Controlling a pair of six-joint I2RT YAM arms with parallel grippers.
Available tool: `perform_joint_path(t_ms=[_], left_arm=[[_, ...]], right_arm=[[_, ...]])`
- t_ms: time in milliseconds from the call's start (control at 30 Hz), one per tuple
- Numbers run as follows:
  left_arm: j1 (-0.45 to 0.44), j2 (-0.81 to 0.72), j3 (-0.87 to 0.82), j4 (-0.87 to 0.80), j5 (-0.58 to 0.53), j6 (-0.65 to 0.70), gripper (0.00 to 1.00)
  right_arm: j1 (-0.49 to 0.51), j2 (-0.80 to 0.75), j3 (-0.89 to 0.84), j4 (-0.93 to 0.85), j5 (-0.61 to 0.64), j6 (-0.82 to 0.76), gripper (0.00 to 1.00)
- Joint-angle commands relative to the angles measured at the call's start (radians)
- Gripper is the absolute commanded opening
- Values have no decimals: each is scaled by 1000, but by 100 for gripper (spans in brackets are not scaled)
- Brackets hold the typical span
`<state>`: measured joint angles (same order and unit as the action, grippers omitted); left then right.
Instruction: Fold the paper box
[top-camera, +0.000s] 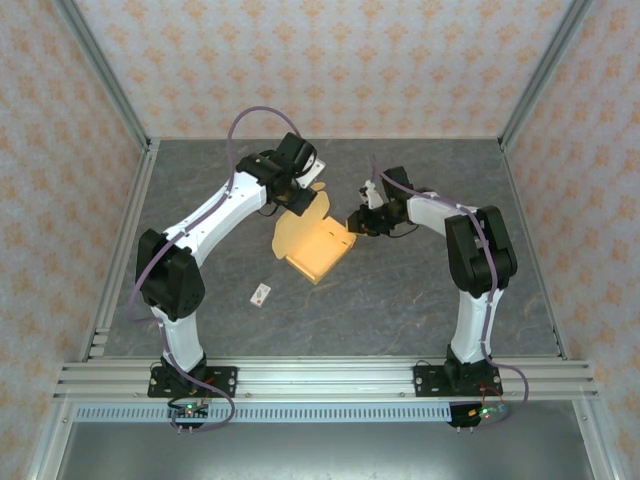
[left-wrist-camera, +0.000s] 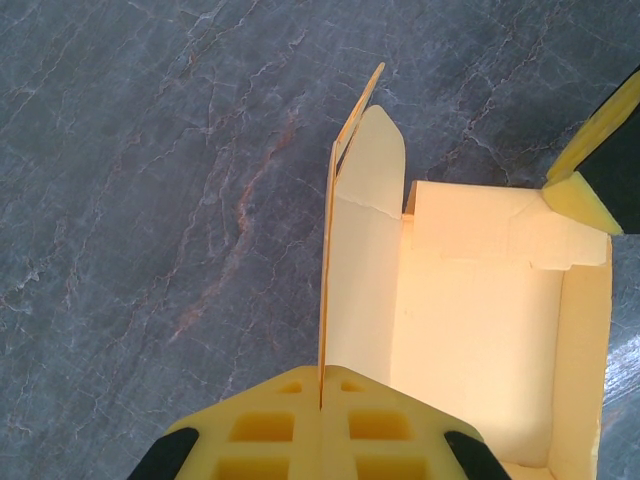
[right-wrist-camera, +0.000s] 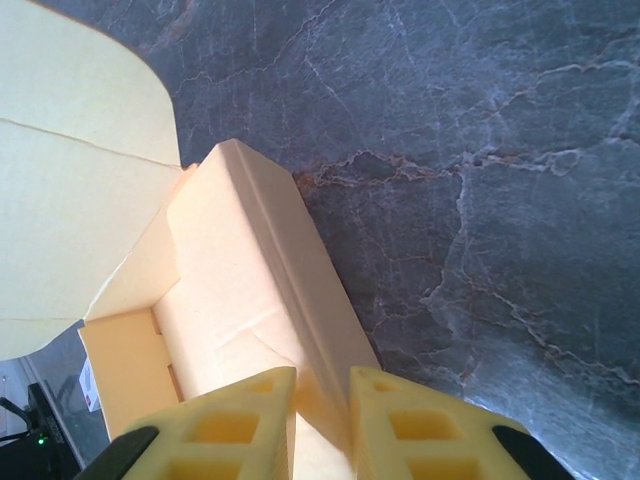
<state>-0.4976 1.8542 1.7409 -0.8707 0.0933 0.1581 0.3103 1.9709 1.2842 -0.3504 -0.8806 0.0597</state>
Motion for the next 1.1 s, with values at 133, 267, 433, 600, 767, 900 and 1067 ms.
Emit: perform_joint_path(t_ms=[133, 267, 433, 600, 767, 900, 1067], left_arm=[[-1, -41, -1, 3, -19, 1, 0], [-1, -43, 0, 3, -21, 1, 0], [-1, -46, -4, 6, -19, -1, 0], [-1, -46, -6, 7, -17, -4, 0], [-1, -50, -11, 11, -19, -6, 0], [-1, -50, -11, 11, -17, -7, 0], [-1, -51, -11, 11, -16, -10, 0]], right_arm=[[36, -24, -7, 11, -23, 7, 20], [45, -12, 1, -15, -23, -13, 20], [56, 2, 17, -60, 13, -48, 19], [71, 15, 36, -107, 62, -76, 19], [97, 20, 57, -152, 129, -101, 18], [113, 21, 61, -168, 193, -97, 17], [148, 12, 59, -183, 302, -89, 15]])
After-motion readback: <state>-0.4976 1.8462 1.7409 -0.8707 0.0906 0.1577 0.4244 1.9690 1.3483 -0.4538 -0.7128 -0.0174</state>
